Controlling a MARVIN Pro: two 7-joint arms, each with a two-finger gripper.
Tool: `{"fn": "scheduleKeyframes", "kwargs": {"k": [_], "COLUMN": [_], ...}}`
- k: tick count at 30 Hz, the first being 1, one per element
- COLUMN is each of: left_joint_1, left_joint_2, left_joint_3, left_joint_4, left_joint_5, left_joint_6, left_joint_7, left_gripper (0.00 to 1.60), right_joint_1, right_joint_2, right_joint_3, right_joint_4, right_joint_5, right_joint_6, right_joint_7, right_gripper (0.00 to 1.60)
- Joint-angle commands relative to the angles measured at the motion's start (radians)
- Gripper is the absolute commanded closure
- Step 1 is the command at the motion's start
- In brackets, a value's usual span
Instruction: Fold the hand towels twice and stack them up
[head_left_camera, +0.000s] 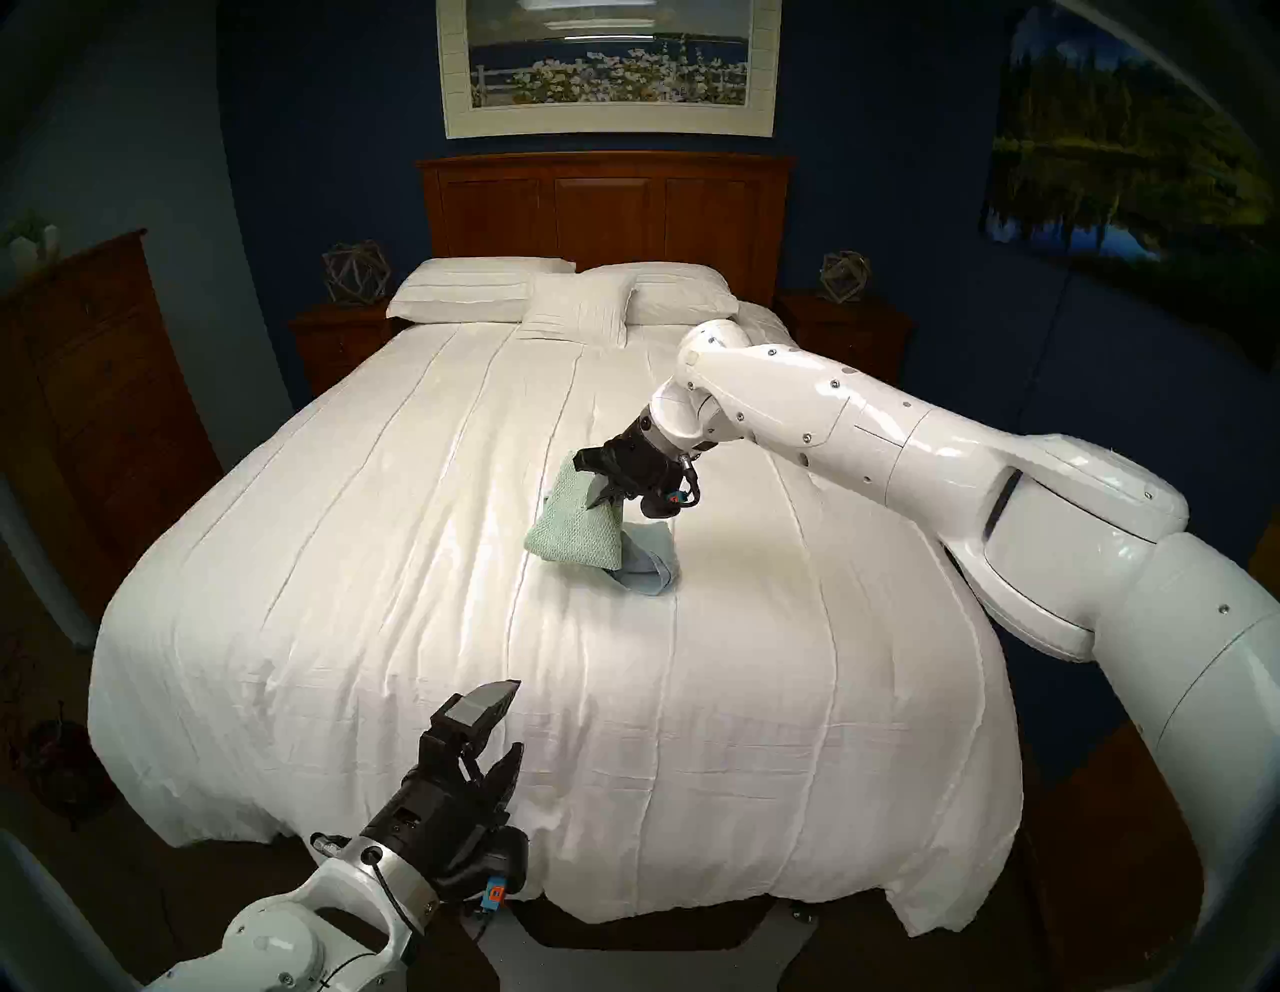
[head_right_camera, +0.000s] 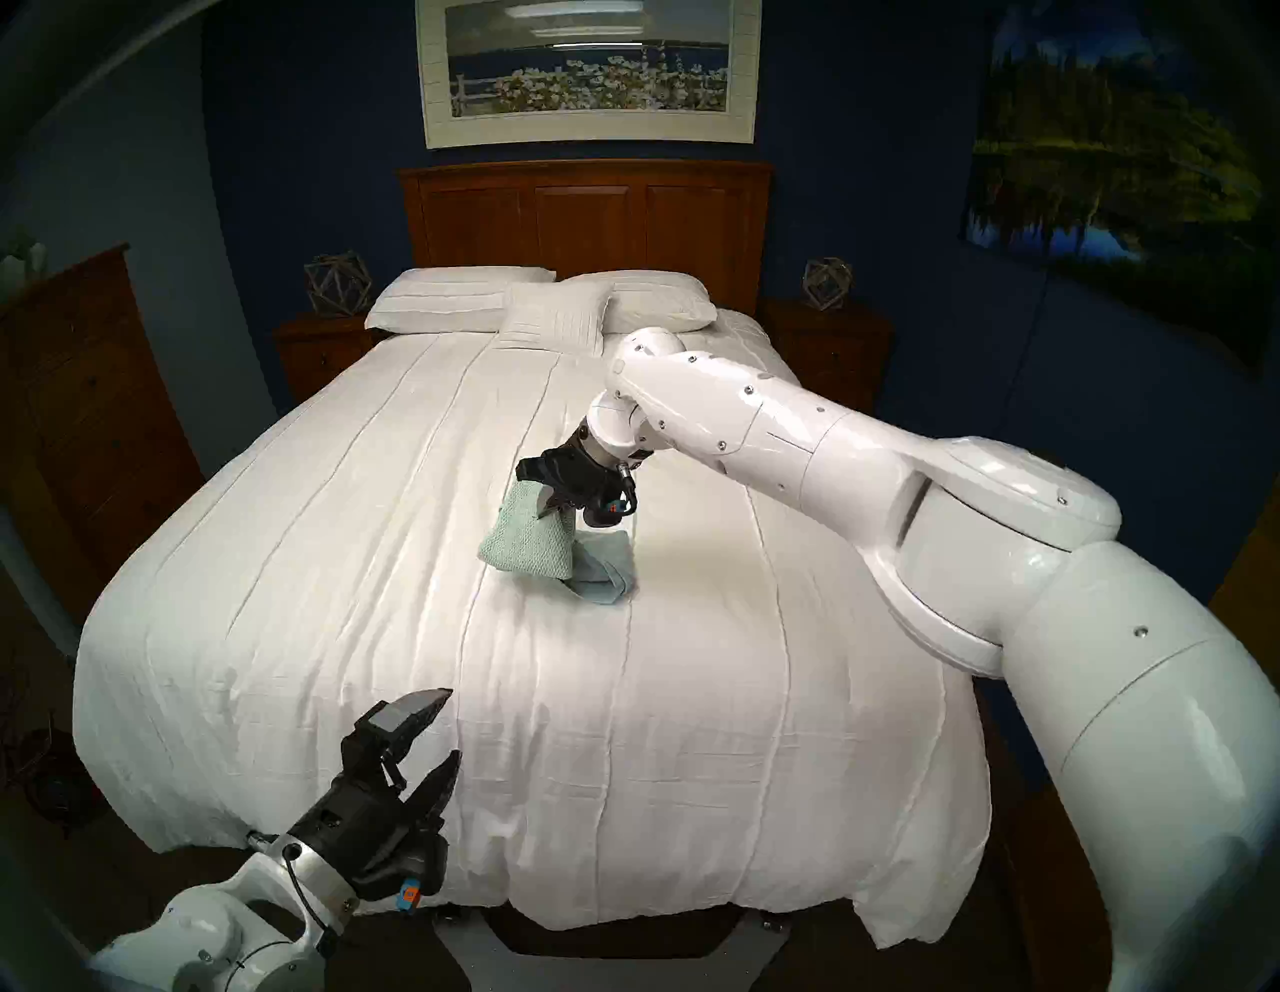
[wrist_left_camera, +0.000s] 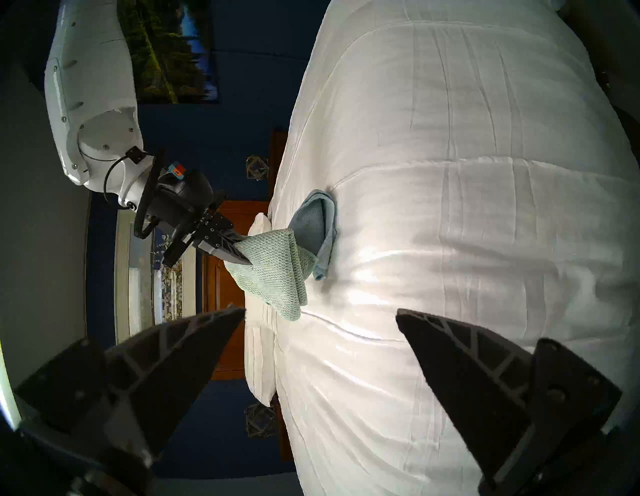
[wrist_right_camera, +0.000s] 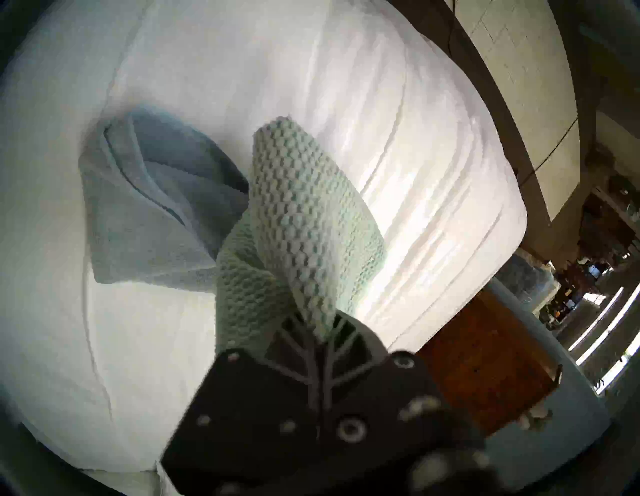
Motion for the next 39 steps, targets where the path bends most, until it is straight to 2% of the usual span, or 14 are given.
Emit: {"fn": "scheduleKeyframes", "kwargs": {"k": [1, 10, 14, 24, 28, 33, 39], "left_joint_1": [-0.001, 0.000, 0.000, 0.000, 0.000, 0.000, 0.000], "left_joint_2": [-0.001, -0.001, -0.001, -0.001, -0.001, -0.001, -0.001], "left_joint_3": [0.002, 0.001, 0.001, 0.001, 0.001, 0.001, 0.001], "left_joint_4": [-0.022, -0.023, -0.023, -0.023, -0.023, -0.023, -0.023], "left_joint_5": [0.001, 0.001, 0.001, 0.001, 0.001, 0.001, 0.001], "left_joint_6": [-0.002, -0.002, -0.002, -0.002, -0.002, -0.002, -0.002], "left_joint_7": [0.007, 0.007, 0.007, 0.007, 0.007, 0.007, 0.007], "left_gripper": [0.00, 0.00, 0.00, 0.00, 0.00, 0.00, 0.00], "right_joint_1": [0.034, 0.083, 0.106, 0.133, 0.131, 0.100, 0.062], "right_joint_2": [-0.045, -0.006, -0.015, -0.090, -0.118, -0.123, -0.075], "right_joint_3": [-0.063, -0.148, -0.164, -0.175, -0.211, -0.271, -0.340], "right_joint_4": [0.035, -0.029, -0.036, 0.141, 0.228, 0.304, 0.291], "right_joint_5": [0.035, 0.095, 0.102, 0.067, 0.040, 0.026, 0.008], "right_joint_6": [0.002, 0.002, 0.002, 0.002, 0.002, 0.002, 0.002], "right_joint_7": [-0.107, -0.233, -0.247, -0.273, -0.302, -0.363, -0.440], "right_gripper": [1.60, 1.60, 1.60, 1.60, 1.60, 1.60, 1.60]}}
